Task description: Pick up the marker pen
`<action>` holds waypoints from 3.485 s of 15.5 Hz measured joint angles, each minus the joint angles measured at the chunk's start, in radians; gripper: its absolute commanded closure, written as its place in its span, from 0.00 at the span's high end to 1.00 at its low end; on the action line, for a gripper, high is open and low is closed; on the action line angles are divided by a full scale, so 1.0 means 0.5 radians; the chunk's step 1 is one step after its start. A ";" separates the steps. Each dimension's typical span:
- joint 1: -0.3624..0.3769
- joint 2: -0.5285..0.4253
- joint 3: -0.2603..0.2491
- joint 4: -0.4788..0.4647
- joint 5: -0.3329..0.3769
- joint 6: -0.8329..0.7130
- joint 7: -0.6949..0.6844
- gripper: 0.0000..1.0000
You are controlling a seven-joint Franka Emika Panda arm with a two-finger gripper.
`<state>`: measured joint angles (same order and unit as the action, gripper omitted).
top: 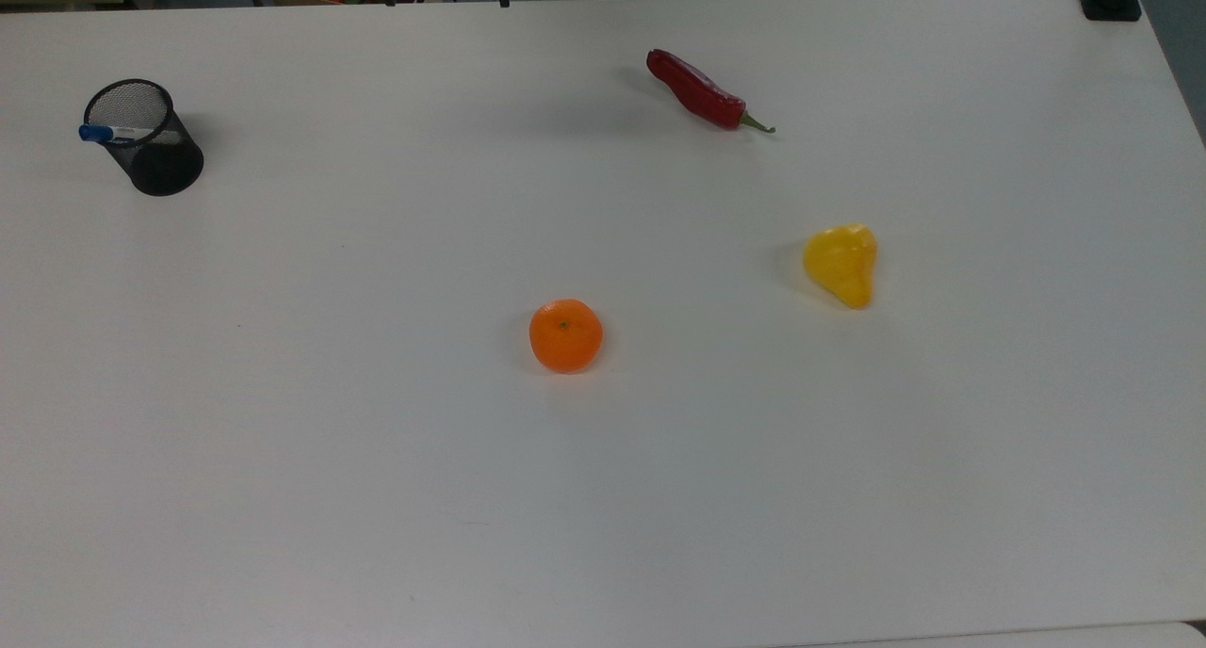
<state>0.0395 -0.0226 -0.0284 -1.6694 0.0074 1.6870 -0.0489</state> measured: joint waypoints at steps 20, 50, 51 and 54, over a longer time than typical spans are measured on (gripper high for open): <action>-0.029 -0.007 0.000 0.000 0.000 0.000 0.000 1.00; -0.407 0.090 -0.290 -0.025 -0.140 0.651 -0.024 1.00; -0.417 0.108 -0.317 -0.033 -0.140 0.685 -0.024 1.00; -0.438 0.158 -0.380 -0.084 -0.159 0.794 -0.028 0.90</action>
<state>-0.1793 0.0564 -0.2185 -1.7115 -0.0720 2.0840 -0.0631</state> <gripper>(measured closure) 0.004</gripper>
